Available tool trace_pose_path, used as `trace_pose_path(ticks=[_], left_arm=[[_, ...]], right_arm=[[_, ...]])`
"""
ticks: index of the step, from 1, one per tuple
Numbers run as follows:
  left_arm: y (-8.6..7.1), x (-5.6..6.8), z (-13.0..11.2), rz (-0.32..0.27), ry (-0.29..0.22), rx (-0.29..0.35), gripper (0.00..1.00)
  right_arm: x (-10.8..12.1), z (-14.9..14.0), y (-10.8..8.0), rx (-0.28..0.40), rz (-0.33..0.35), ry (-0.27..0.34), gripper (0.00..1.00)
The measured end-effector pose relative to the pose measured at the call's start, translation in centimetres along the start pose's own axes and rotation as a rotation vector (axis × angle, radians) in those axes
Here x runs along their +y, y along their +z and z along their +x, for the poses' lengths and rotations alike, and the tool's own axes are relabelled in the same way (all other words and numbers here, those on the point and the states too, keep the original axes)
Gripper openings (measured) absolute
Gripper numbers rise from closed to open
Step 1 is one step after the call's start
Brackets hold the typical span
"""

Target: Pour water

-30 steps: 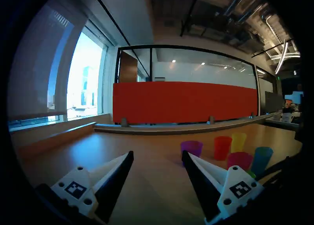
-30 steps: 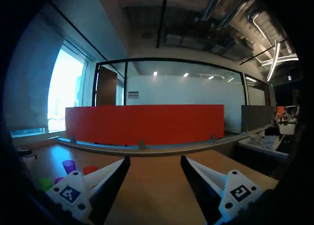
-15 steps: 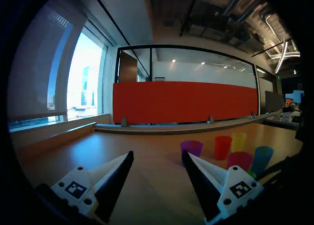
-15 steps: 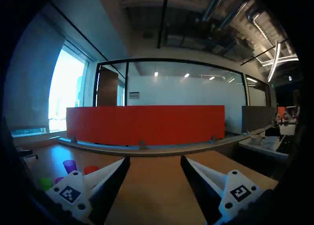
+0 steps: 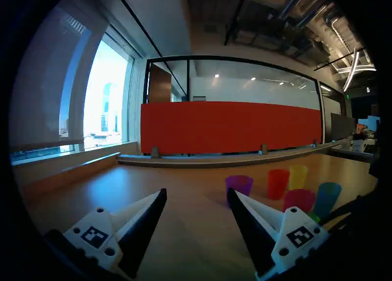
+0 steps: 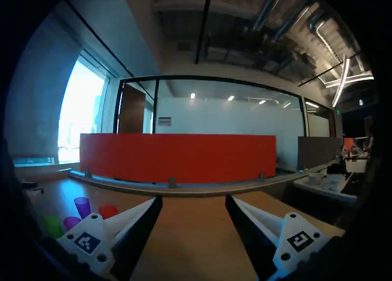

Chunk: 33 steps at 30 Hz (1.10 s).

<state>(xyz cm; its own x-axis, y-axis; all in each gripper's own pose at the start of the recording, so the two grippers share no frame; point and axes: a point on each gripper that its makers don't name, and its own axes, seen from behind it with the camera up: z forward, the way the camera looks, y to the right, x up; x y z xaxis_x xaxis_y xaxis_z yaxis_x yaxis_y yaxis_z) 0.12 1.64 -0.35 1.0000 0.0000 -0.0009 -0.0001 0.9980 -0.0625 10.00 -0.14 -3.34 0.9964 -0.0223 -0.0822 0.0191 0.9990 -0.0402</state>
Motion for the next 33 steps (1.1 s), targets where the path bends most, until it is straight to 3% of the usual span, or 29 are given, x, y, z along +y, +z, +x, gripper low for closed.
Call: trace_pose_path(ticks=[6, 21, 33], left_arm=[[0.0, 0.0, 0.0, 0.0, 0.0, 0.0, 0.92], [0.0, 0.0, 0.0, 0.0, 0.0, 0.0, 0.92], [0.0, 0.0, 0.0, 0.0, 0.0, 0.0, 0.92]], right_arm=[[0.5, -0.4, -0.1, 0.021, -0.013, -0.019, 0.99], [-1.9, -2.0, 0.5, 0.038, 0.041, -0.007, 0.99], [-1.5, -5.4, 1.4, -0.007, 0.049, 0.014, 0.99]])
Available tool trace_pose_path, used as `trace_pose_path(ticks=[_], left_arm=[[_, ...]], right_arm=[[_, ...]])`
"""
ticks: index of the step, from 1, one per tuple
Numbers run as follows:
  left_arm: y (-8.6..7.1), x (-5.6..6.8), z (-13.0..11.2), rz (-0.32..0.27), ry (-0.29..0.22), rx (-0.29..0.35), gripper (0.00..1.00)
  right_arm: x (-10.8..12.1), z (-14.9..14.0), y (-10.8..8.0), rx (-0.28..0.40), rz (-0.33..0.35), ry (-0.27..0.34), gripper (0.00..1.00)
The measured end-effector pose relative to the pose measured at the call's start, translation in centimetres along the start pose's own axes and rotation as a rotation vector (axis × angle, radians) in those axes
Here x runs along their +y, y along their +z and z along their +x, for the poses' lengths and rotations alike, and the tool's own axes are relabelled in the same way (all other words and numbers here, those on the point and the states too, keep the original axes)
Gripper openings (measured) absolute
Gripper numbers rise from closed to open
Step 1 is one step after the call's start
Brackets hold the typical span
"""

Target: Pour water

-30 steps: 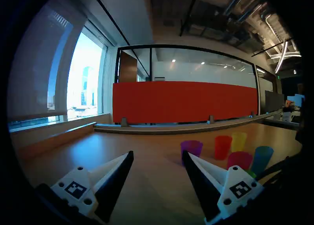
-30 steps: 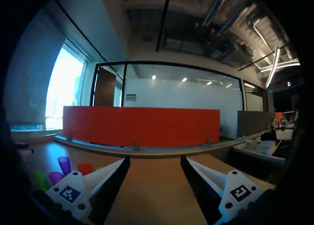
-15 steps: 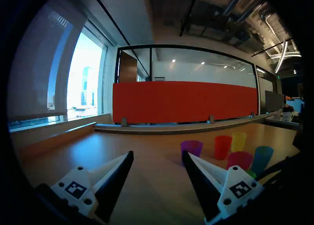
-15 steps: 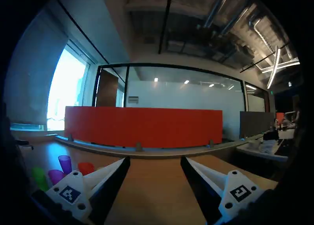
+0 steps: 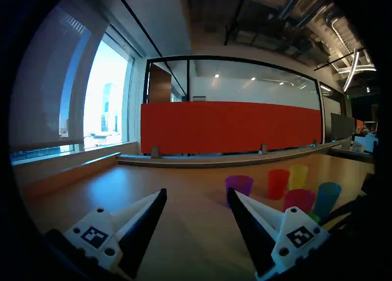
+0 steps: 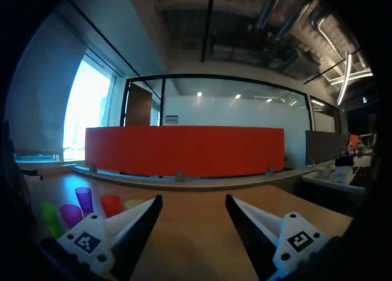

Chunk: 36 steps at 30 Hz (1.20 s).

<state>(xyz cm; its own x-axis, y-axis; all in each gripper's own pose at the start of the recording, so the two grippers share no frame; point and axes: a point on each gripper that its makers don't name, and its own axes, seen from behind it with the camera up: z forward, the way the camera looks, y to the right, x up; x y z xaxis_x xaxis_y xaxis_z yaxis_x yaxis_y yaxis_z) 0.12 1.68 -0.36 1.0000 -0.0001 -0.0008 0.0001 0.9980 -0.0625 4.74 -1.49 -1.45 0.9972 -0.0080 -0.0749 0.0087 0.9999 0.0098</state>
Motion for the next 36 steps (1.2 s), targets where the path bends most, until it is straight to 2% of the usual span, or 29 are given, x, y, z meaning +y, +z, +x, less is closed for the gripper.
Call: trace_pose_path(ticks=[15, 36], left_arm=[[0.1, 0.1, 0.0, 0.0, 0.0, 0.0, 0.92], [0.1, 0.1, 0.0, 0.0, 0.0, 0.0, 0.92]], right_arm=[[1.3, -3.3, 0.4, -0.029, -0.015, 0.027, 0.99], [1.7, -4.7, 1.0, -0.074, -0.013, 0.014, 0.99]])
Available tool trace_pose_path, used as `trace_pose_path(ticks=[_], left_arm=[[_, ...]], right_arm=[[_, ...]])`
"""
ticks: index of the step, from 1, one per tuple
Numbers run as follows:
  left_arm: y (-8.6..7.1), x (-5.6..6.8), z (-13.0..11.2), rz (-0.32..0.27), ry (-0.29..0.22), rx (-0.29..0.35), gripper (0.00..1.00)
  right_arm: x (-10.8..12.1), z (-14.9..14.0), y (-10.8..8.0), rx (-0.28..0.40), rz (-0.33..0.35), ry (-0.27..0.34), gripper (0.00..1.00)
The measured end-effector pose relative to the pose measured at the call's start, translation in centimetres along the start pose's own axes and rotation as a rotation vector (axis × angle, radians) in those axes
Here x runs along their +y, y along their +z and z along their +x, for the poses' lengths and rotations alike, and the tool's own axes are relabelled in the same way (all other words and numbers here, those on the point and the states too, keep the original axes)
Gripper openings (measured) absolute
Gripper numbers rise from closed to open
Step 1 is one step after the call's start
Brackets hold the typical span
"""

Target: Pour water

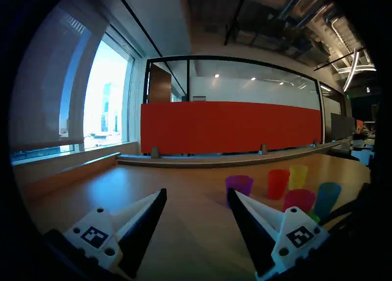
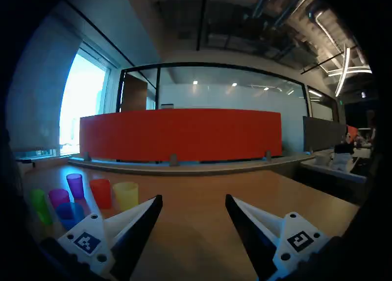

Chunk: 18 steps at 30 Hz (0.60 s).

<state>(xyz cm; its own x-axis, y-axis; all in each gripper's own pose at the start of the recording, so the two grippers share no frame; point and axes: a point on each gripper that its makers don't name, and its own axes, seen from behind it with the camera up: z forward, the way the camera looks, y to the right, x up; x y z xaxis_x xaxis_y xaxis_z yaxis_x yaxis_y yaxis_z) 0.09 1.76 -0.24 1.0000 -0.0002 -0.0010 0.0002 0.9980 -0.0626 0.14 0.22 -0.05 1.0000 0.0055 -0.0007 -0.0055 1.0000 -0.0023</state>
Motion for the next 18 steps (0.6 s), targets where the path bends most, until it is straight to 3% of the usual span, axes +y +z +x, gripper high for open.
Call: trace_pose_path(ticks=[18], left_arm=[[-0.04, 0.01, 0.01, 0.0, 0.0, 0.0, 0.92]], right_arm=[[-0.26, 0.03, 0.04, -0.001, 0.004, -0.006, 0.99]])
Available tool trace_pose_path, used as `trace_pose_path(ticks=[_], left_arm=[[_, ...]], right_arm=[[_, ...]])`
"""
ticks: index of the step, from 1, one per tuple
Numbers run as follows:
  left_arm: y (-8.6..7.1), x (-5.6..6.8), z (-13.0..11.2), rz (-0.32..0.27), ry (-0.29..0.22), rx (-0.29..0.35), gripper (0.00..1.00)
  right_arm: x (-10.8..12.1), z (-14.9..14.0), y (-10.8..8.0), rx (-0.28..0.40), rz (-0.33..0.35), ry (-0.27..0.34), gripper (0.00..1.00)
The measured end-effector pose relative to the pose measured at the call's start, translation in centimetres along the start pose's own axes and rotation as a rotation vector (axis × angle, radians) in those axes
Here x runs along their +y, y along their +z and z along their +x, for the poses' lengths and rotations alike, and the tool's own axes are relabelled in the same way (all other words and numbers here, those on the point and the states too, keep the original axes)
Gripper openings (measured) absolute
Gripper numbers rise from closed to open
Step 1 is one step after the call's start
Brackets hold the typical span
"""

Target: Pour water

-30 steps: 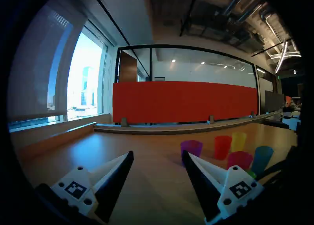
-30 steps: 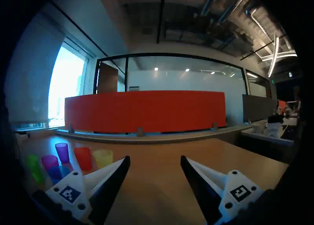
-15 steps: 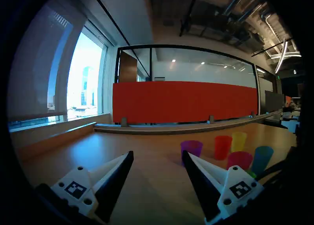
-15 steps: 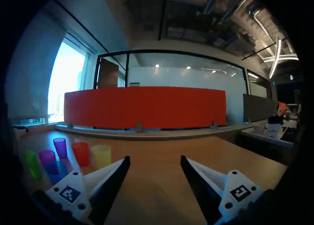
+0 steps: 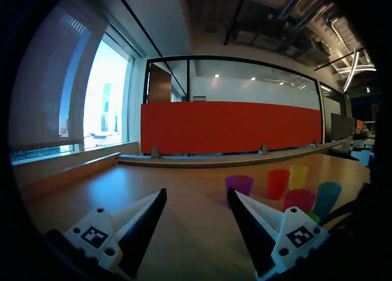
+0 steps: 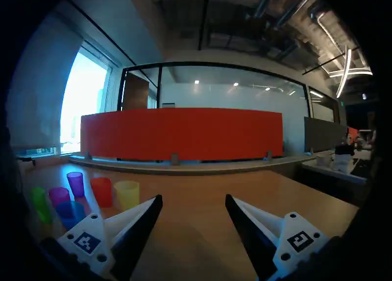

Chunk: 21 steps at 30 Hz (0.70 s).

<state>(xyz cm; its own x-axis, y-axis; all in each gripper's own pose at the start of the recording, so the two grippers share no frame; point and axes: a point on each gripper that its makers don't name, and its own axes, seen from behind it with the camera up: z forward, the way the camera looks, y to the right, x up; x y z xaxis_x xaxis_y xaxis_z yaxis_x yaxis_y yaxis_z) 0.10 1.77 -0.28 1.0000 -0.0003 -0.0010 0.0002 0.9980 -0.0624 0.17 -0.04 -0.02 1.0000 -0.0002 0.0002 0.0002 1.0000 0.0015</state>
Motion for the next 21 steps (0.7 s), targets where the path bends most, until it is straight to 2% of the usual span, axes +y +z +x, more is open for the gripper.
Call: trace_pose_path(ticks=[21], left_arm=[[-0.01, 0.0, 0.0, 0.0, 0.0, 0.0, 0.92]], right_arm=[[-0.02, -0.14, 0.06, 0.0, 0.0, 0.0, 0.99]])
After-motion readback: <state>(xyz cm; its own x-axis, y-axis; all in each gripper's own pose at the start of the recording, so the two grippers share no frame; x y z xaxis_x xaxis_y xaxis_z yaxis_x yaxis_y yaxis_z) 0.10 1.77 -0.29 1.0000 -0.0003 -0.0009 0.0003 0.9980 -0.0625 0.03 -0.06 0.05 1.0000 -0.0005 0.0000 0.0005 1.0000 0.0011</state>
